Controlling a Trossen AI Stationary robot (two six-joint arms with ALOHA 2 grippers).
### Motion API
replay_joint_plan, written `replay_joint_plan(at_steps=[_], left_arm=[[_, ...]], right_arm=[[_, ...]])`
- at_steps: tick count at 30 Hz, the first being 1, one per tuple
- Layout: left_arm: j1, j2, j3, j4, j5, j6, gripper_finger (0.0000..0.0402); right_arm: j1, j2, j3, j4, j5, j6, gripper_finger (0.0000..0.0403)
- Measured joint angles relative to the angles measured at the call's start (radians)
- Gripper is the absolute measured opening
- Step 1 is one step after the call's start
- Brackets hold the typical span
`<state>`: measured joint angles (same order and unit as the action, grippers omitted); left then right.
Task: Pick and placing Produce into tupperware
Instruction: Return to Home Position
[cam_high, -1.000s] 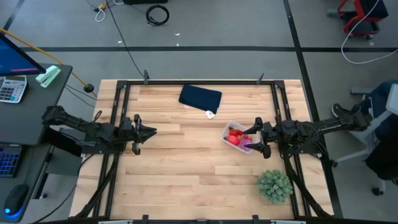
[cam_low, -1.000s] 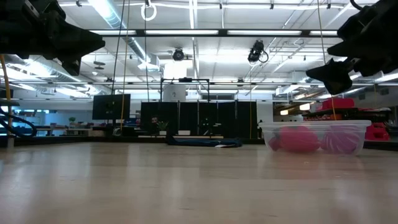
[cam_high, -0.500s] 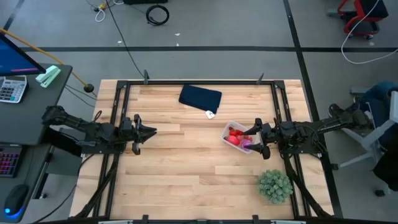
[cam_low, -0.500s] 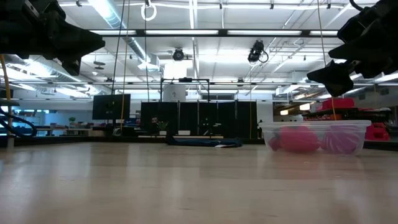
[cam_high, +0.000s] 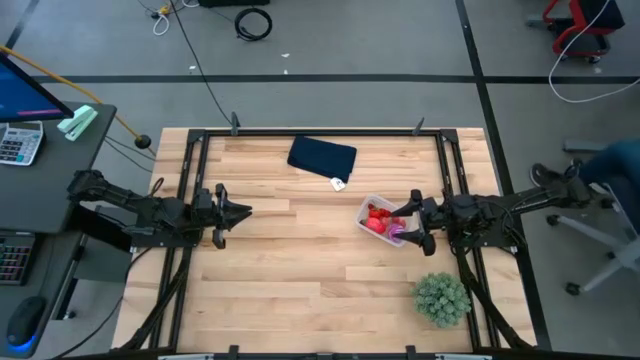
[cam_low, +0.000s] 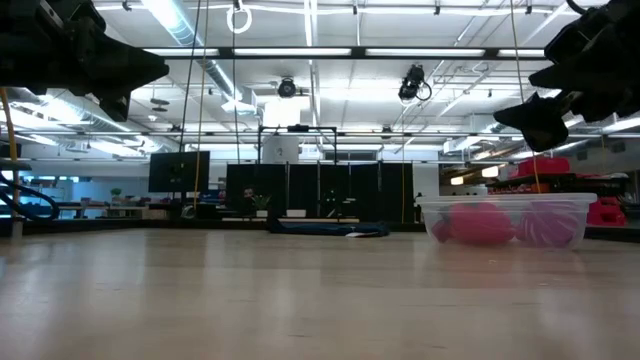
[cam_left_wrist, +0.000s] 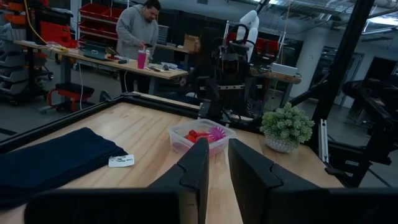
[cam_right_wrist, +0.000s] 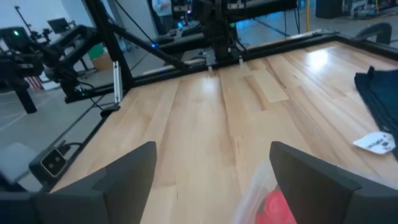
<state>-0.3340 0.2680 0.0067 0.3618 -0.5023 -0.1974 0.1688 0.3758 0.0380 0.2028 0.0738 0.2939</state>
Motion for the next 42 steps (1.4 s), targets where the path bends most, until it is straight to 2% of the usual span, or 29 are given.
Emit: replay_joint_plan(at_steps=[6,12,17,25,33,42], left_arm=[[0.0,0.0,0.0,0.0,0.0,0.001,0.0075],[0.0,0.0,0.0,0.0,0.0,0.0,0.0076],[0.0,0.0,0.0,0.0,0.0,0.0,0.0069],[0.0,0.0,0.0,0.0,0.0,0.001,0.0072],[0.0,0.0,0.0,0.0,0.0,0.001,0.0078],[0.0,0.0,0.0,0.0,0.0,0.0,0.0067]], right_arm=[[-0.001,-0.089,0.0,-0.019,0.0,0.0,0.0323],[-0.003,-0.176,0.0,-0.137,-0.014,-0.029,0.0323],[-0.003,-0.181,-0.002,-0.142,-0.015,0.016,0.0323],[-0.005,-0.198,-0.028,-0.07,-0.005,-0.047,0.0323],[-0.005,-0.201,-0.028,-0.129,-0.004,-0.223,0.0323],[-0.005,-0.201,-0.028,-0.129,-0.004,-0.17,0.0323]])
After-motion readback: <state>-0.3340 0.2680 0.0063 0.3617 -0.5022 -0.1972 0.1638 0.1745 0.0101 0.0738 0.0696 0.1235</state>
